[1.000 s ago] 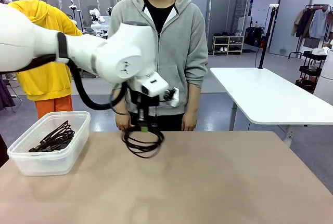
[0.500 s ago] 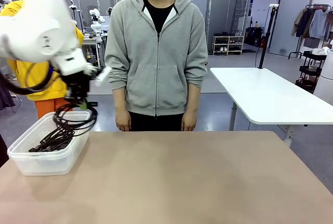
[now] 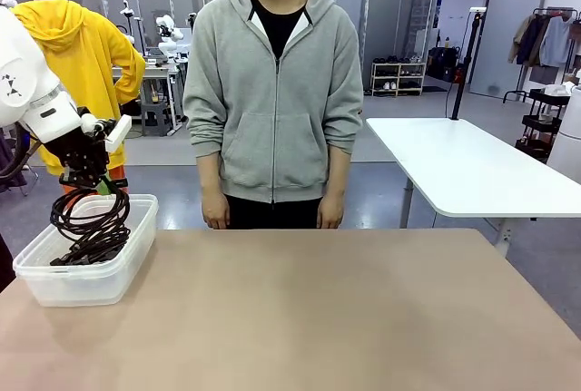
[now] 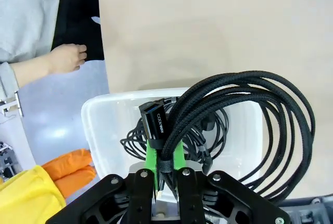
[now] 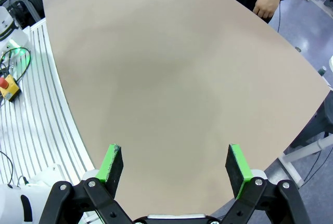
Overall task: Organize and store the cables.
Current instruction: Place the USB Extension Cable into the Organizing box.
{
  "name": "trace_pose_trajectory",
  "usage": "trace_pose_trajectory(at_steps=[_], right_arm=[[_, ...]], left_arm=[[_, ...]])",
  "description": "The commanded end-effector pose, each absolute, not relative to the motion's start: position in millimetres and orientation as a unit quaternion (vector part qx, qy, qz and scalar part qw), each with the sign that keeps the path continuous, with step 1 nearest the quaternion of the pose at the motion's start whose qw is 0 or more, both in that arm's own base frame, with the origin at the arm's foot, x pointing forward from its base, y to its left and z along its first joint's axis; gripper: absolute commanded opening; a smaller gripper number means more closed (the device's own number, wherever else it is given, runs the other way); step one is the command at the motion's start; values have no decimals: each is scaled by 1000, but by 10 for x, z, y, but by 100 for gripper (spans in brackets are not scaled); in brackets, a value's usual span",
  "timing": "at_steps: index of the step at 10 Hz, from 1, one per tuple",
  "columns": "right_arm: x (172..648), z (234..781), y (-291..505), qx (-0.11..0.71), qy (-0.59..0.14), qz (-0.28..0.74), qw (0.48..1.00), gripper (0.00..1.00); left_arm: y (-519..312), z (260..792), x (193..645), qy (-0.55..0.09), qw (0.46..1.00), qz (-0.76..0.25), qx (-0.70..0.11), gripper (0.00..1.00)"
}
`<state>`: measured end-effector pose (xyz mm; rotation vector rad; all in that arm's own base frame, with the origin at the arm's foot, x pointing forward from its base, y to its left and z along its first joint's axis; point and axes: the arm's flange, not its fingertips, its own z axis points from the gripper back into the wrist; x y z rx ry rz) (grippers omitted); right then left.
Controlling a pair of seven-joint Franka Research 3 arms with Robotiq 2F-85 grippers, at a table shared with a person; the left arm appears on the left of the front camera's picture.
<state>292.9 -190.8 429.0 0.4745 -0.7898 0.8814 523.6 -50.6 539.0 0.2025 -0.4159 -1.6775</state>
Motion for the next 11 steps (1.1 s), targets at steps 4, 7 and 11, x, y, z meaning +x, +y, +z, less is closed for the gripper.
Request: trace_pose_trajectory(at_steps=[4, 7, 11], right_arm=[[2929, 4298, -1911, 222, -372, 413, 801, 100], [2929, 4298, -1911, 222, -372, 413, 801, 100], [2929, 4298, -1911, 222, -372, 413, 801, 100]], left_arm=[[-537, 5381, 5234, -182, 642, -739, 88, 14], [-186, 5419, 5460, -165, 590, -781, 123, 14], [259, 5167, 6119, -177, 608, -769, 92, 14]])
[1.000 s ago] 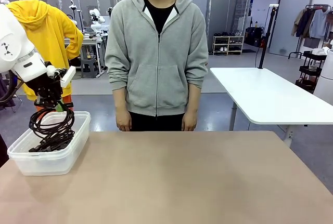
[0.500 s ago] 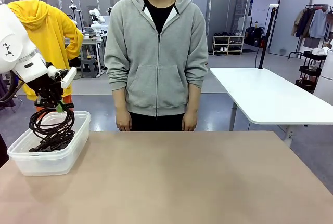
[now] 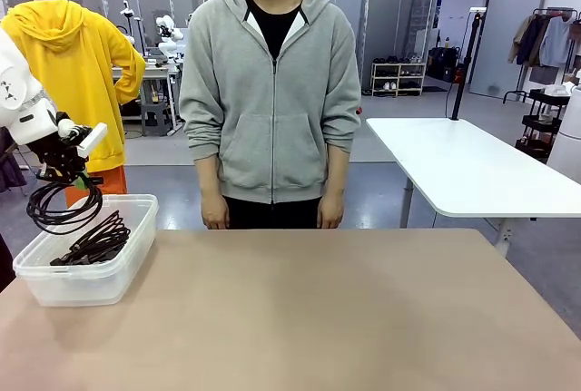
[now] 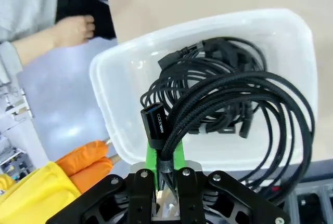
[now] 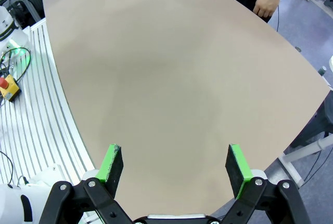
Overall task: Organize and store the cables.
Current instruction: Place the USB Extension Cable into the Organizing box.
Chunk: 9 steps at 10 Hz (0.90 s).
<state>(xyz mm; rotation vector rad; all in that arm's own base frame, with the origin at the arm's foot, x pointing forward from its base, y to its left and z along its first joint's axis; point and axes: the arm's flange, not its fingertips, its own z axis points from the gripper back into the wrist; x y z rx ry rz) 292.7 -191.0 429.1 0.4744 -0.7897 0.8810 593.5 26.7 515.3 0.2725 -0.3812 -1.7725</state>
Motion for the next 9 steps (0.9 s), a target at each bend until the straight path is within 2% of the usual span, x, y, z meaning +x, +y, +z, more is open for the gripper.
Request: trace_pose_trajectory(at_steps=[1, 3, 6, 9], right_arm=[[2929, 4298, -1911, 222, -372, 413, 801, 100], [2929, 4298, -1911, 222, -372, 413, 801, 100], [2929, 4298, -1911, 222, -372, 413, 801, 100], [2929, 4298, -1911, 222, -372, 413, 801, 100]], left_arm=[[265, 5083, 6186, -169, 614, -766, 88, 14], [283, 4867, 6330, -163, 627, -760, 60, 14], [293, 4448, 6557, -117, 660, -740, 50, 14], [297, 4154, 6749, -102, 658, -746, 7, 14]])
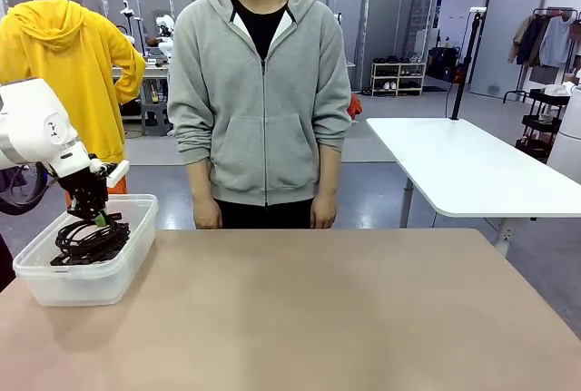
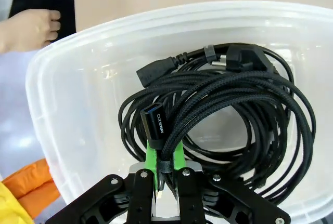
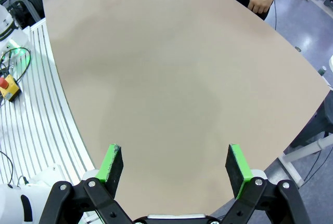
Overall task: Organize and store the cables.
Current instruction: Place the USB Extension Cable into the Organizing box.
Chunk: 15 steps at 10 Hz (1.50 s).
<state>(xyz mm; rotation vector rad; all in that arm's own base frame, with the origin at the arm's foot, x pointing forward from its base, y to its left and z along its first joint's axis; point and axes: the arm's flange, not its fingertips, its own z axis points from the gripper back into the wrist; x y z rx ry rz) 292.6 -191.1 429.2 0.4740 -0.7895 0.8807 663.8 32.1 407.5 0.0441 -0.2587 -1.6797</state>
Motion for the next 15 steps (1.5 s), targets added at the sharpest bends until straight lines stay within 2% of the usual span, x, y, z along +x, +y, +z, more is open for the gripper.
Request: trace_pose_trajectory(at_steps=[1, 4, 5, 6, 7, 8, 9, 10, 11, 13, 14, 15], right_arm=[[2929, 4298, -1911, 222, -372, 413, 801, 100], [2929, 4298, -1911, 222, -372, 413, 801, 100], [2929, 4298, -1911, 222, -372, 413, 801, 100], [2929, 4298, -1911, 222, -372, 413, 801, 100], [2929, 4298, -1911, 222, -372, 413, 801, 100], [2929, 4298, -1911, 222, -372, 413, 801, 100], [2929, 4298, -1911, 222, -372, 413, 801, 100], [2929, 4298, -1911, 222, -372, 413, 801, 100], [2929, 4298, -1911, 222, -372, 413, 801, 100], [2929, 4298, -1911, 222, -372, 413, 801, 100], [2929, 4298, -1911, 222, -372, 413, 801, 100], [2929, 4298, -1911, 222, -372, 413, 801, 100]], left_arm=[[273, 4136, 6740, -100, 658, -747, 5, 14], [254, 4145, 6753, -94, 664, -742, 8, 14], [249, 4153, 6744, -95, 664, -742, 8, 36], [238, 4151, 6757, -94, 664, -742, 11, 40], [233, 4155, 6751, -92, 664, -742, 11, 63], [228, 4157, 6749, -90, 665, -741, 13, 45], [227, 4158, 6746, -88, 666, -740, 17, 91], [225, 4174, 6739, -87, 666, -740, 19, 72], [221, 4194, 6733, -87, 667, -740, 21, 100], [211, 4230, 6720, -86, 669, -738, 25, 100], [209, 4249, 6713, -88, 671, -736, 26, 90], [233, 4278, 6714, -97, 674, -732, 33, 100]])
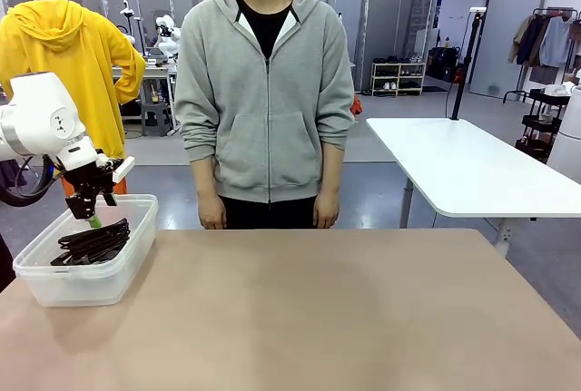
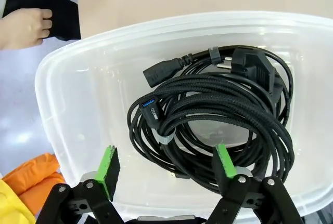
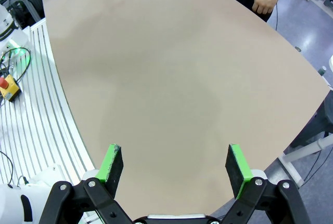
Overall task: Organize and store the cables.
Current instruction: Place the USB Extension Cable into the Organizing box.
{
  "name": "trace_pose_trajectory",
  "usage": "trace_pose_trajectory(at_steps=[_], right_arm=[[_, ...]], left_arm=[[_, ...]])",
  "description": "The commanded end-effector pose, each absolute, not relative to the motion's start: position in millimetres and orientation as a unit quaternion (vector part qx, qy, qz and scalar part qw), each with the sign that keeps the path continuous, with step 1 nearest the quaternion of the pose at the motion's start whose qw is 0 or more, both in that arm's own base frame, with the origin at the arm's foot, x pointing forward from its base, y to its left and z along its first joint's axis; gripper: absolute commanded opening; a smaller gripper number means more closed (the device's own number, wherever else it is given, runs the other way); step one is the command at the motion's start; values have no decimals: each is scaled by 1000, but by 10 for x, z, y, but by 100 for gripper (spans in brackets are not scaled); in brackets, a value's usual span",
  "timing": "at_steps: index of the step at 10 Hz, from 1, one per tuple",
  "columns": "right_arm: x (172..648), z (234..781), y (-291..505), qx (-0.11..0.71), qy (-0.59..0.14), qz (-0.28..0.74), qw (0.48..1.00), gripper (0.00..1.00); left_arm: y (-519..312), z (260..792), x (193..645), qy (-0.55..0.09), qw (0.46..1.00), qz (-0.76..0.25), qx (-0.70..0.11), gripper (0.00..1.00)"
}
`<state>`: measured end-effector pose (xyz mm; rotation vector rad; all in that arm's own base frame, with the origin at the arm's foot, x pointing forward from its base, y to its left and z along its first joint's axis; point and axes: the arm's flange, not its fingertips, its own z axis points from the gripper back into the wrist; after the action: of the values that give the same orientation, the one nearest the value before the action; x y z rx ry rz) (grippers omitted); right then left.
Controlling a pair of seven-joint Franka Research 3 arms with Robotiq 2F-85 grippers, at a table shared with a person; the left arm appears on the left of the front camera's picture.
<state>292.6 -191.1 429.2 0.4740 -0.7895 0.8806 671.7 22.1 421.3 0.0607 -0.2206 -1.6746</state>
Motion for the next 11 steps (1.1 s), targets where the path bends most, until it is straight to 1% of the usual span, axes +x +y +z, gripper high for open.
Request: trace_pose_trajectory(at_steps=[1, 2, 11], right_arm=[[2929, 4298, -1911, 222, -372, 413, 801, 100], [2929, 4298, -1911, 222, -372, 413, 801, 100], [2929, 4298, -1911, 222, -372, 413, 801, 100]], left_arm=[[286, 4305, 6722, -100, 681, -724, 34, 100], [221, 4213, 6717, -98, 664, -741, 27, 100], [221, 4213, 6717, -98, 664, -741, 27, 100]])
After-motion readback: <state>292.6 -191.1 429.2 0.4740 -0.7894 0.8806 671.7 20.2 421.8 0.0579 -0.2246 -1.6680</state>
